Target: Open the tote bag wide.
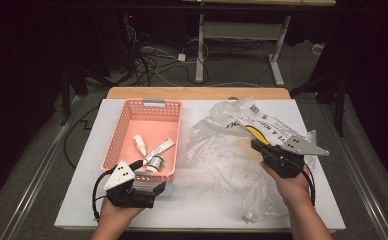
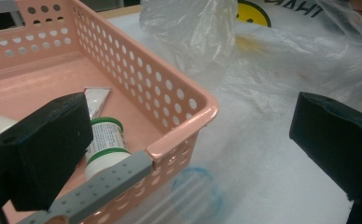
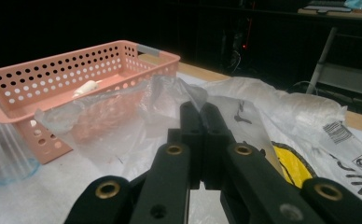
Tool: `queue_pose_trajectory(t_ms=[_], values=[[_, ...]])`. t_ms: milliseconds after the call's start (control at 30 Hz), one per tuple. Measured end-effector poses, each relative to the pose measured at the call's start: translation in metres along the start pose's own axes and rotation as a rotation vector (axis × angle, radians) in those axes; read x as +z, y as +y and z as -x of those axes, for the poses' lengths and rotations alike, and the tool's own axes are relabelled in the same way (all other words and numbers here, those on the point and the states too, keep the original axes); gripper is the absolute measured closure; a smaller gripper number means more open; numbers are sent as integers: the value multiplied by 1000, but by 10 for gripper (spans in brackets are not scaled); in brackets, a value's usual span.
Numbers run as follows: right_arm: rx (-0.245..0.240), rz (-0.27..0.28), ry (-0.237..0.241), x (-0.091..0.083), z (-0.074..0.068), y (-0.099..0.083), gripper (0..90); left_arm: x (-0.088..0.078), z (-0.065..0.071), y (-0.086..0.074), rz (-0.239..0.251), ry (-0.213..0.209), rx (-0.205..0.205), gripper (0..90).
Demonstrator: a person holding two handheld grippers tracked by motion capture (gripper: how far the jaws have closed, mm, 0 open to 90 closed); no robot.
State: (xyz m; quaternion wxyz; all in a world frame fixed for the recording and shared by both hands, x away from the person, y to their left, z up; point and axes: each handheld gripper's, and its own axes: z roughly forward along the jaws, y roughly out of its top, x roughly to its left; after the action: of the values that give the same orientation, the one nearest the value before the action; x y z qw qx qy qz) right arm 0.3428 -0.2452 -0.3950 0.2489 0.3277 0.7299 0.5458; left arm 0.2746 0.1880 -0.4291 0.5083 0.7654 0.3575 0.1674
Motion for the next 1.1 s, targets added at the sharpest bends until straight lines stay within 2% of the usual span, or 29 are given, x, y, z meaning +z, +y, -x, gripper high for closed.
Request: queue_pose_trajectory(t_ms=[167, 367, 433, 733, 933, 1100], values=[[1, 21, -6, -3, 1, 5, 900, -4, -5, 1, -3, 12, -3, 0], [-2, 25, -5, -3, 2, 5, 900, -13, -19, 1, 10, 58, -27, 0], [-2, 24, -4, -3, 2, 5, 900, -18, -27, 0, 13, 87, -38, 0], [-1, 24, -5, -3, 2, 5, 900, -30, -49, -4, 16, 150, -85, 0], [3, 28, -8, -4, 3, 5, 900, -34, -57, -7, 15, 171, -101, 0], [0, 29, -9, -4, 4, 5, 900, -34, -58, -7, 10, 164, -111, 2]])
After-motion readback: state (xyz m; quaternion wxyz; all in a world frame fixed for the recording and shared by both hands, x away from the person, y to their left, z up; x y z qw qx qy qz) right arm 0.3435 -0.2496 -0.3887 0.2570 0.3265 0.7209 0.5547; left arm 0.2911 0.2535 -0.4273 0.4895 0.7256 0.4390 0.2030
